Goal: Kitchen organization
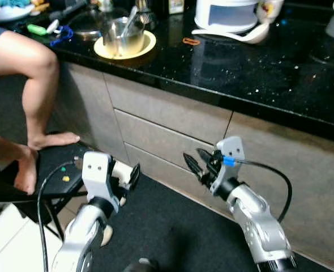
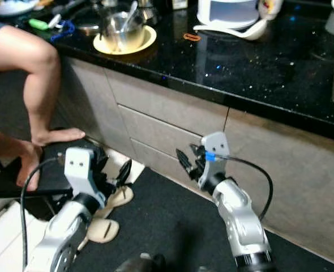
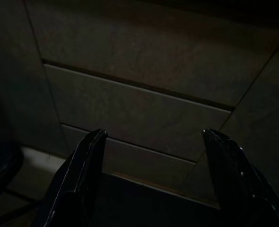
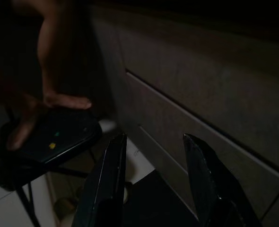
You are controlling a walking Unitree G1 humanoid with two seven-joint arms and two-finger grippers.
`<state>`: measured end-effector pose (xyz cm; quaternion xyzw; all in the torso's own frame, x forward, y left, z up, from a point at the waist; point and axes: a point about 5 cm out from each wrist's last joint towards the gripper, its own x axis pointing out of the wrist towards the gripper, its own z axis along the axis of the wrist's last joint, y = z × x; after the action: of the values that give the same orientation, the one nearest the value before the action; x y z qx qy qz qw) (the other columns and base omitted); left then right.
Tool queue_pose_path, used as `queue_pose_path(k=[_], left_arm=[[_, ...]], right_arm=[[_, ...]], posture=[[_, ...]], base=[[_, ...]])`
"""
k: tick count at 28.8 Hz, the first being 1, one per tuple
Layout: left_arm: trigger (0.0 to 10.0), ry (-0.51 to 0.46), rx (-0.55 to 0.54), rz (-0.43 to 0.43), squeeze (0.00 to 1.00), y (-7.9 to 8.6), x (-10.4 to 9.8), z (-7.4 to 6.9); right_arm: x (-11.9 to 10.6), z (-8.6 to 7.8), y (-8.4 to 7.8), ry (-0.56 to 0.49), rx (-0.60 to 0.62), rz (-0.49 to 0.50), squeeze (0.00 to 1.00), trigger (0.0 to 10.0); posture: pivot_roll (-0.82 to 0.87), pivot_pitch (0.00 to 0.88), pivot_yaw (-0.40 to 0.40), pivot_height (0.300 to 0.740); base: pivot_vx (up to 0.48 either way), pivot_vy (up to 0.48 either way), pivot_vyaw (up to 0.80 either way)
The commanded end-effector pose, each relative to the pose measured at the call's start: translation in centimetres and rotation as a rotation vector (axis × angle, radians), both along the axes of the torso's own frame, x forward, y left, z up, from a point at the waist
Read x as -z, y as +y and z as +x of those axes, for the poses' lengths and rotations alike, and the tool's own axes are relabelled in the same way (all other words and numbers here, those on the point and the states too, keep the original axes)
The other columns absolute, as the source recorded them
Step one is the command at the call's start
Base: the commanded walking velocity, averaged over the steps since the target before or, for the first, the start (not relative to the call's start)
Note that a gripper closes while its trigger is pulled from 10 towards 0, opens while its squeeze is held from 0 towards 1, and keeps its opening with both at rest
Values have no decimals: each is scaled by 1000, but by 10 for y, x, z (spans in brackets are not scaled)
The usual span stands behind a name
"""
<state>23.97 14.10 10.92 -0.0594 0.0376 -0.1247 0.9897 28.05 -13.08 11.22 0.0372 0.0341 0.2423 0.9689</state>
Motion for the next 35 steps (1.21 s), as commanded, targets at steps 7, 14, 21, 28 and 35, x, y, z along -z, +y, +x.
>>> queue_pose_path(k=[7,14,21,28,35], left_arm=[[10000,10,-17,9,0,0,4,1],[10000,8,-20,2,0,0,4,0],[10000,-3,-13,-13,0,-1,3,0],[10000,-11,1,7,0,-4,2,-1],[10000,-16,9,3,0,-4,2,-2]], right_arm=[[2,1,-1,11,3,7,0,10000],[0,2,-1,3,-2,17,0,10000],[0,4,0,5,8,23,0,10000],[-3,6,1,-3,5,38,0,10000],[-19,4,13,-43,-95,153,0,10000]], posture=[[47,71,-12,740],[45,79,-12,740],[46,83,-14,740],[47,85,-14,740],[47,86,-14,740]], base=[[0,0,719],[0,0,753],[0,0,554],[81,0,0],[383,0,0]])
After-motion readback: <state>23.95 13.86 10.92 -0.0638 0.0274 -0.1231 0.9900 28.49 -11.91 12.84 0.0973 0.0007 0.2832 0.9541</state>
